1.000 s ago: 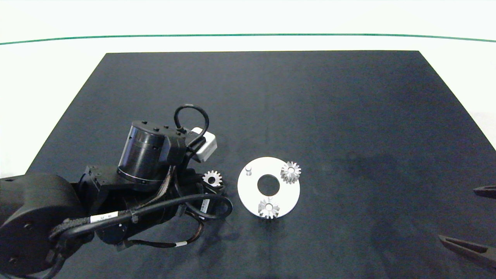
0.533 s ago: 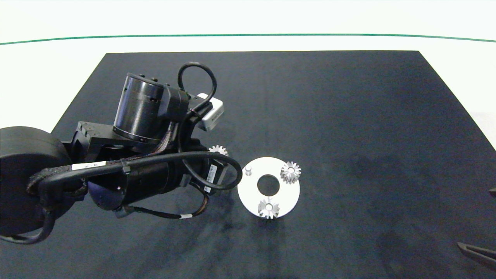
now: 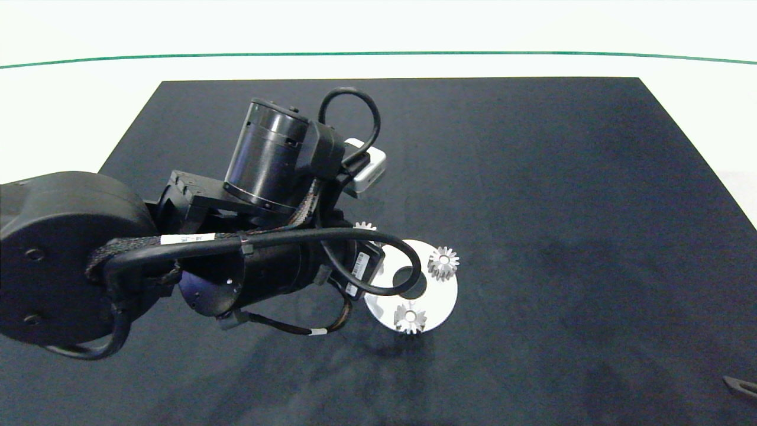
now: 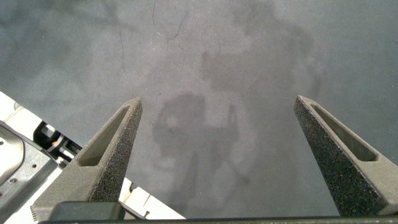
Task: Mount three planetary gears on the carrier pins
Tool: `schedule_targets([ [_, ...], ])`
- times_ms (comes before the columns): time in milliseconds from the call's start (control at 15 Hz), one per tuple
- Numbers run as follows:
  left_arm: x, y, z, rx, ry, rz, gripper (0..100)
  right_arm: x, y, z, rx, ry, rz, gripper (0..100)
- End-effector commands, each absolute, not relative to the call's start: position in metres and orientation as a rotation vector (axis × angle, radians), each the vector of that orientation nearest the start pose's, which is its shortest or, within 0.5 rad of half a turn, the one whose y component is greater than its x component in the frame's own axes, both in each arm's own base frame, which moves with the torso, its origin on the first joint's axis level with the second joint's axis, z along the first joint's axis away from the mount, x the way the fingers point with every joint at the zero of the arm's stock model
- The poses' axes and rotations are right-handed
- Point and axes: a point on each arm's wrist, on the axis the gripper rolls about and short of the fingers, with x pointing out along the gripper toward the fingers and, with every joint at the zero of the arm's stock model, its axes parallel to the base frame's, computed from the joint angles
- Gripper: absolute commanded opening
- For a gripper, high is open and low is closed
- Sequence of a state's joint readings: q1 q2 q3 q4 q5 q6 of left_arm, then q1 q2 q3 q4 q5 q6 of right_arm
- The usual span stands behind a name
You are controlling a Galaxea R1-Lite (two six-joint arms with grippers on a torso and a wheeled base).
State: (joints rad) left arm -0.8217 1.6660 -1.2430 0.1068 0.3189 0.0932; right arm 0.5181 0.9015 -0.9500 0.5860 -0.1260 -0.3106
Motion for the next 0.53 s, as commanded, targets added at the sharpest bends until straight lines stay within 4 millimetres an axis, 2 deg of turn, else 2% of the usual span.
schedule_targets([
  [67,0.2181,-0.2334,0.2393,0.408,0.44,-0.5,0,0.0629,0.0328,0.2672,-0.474,0.447,0.464,100],
  [533,0.2273,-0.243,0.2294,0.45,0.456,-0.504,0,0.0652,0.0342,0.2649,-0.479,0.461,0.467,100],
])
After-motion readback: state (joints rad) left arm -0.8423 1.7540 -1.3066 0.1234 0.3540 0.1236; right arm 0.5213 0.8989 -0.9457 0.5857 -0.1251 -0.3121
